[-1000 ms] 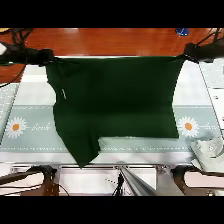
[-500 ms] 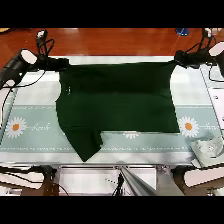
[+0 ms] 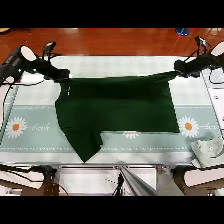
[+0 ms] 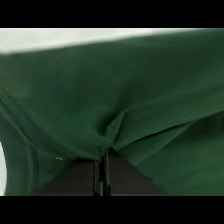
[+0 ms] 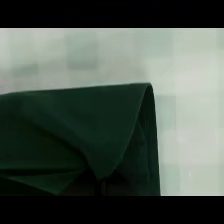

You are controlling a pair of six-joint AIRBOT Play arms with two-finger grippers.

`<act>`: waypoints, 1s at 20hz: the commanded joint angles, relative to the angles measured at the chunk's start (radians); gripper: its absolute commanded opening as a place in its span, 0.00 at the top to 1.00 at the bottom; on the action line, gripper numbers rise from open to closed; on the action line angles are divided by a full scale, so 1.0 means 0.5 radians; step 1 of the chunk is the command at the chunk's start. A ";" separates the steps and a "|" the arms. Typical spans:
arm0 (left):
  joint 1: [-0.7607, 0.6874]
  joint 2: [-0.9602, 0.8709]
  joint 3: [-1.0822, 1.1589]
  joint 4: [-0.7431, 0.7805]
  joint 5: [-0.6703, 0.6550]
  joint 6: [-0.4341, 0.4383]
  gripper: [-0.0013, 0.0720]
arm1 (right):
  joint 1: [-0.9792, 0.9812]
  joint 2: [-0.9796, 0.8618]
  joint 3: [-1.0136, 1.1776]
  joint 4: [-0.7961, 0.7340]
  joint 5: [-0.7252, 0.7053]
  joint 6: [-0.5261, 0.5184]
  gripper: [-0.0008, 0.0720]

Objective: Fold the shirts.

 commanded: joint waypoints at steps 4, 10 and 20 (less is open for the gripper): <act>0.002 -0.071 0.020 0.014 -0.130 -0.134 0.89 | 0.002 -0.014 -0.001 -0.024 0.144 0.043 0.75; 0.172 0.092 0.234 0.021 -0.803 0.011 0.53 | -0.041 0.140 0.119 -0.501 1.038 -0.174 0.49; 0.633 0.778 -1.117 -0.227 -0.886 0.110 0.16 | -0.436 0.542 -0.256 -0.222 1.007 -0.291 0.31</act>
